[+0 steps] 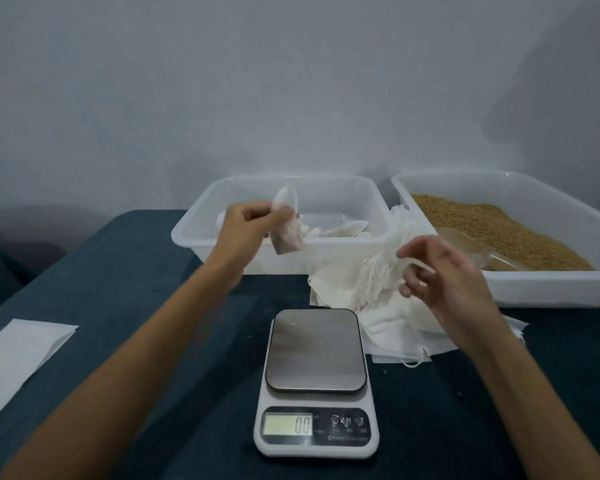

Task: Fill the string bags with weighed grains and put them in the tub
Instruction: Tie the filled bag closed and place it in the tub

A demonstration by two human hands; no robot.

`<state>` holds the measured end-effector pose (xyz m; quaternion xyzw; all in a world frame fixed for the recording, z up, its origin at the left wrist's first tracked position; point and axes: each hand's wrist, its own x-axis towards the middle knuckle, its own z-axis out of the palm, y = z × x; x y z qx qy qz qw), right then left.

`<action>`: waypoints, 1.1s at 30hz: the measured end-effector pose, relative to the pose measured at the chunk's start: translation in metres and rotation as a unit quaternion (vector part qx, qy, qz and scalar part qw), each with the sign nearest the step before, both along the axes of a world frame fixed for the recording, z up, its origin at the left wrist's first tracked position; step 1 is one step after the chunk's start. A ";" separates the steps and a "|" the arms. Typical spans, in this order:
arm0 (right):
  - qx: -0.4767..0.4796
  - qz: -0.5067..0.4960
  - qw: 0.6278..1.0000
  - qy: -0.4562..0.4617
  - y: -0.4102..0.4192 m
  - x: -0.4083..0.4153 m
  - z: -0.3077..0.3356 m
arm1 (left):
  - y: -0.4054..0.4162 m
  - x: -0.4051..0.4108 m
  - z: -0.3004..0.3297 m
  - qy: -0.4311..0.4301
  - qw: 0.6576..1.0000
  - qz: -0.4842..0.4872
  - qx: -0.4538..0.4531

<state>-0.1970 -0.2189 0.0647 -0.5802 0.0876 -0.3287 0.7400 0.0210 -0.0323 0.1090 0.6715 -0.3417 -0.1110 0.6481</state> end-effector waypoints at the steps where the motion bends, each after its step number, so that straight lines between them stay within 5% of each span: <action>1: -0.026 -0.003 0.999 0.020 -0.003 -0.006 0.000 | -0.004 0.018 0.004 0.003 0.999 0.038 0.009; 6: -0.025 0.012 0.996 0.084 -0.020 -0.033 -0.008 | -0.021 0.094 -0.002 -0.074 0.952 0.199 0.219; 9: 0.020 0.025 0.996 0.079 -0.023 -0.039 -0.013 | -0.025 0.111 -0.005 -0.111 0.896 0.195 0.383; 12: 0.049 0.036 0.996 0.058 -0.024 -0.038 -0.014 | -0.030 0.106 -0.009 -0.125 0.869 0.168 0.448; 18: 0.057 0.046 0.995 0.068 -0.025 -0.036 -0.019 | -0.043 0.014 -0.010 -0.348 0.887 0.204 0.225; 24: 0.015 0.069 0.993 0.091 -0.021 -0.032 -0.024 | -0.040 -0.034 -0.056 -0.297 0.826 0.081 0.473; 28: 0.010 0.075 0.992 0.097 -0.020 -0.030 -0.026 | -0.043 -0.034 -0.066 -0.215 0.880 0.081 0.415; 33: 0.003 0.087 0.991 0.103 -0.020 -0.029 -0.027 | -0.035 -0.034 -0.066 -0.242 0.917 0.131 0.289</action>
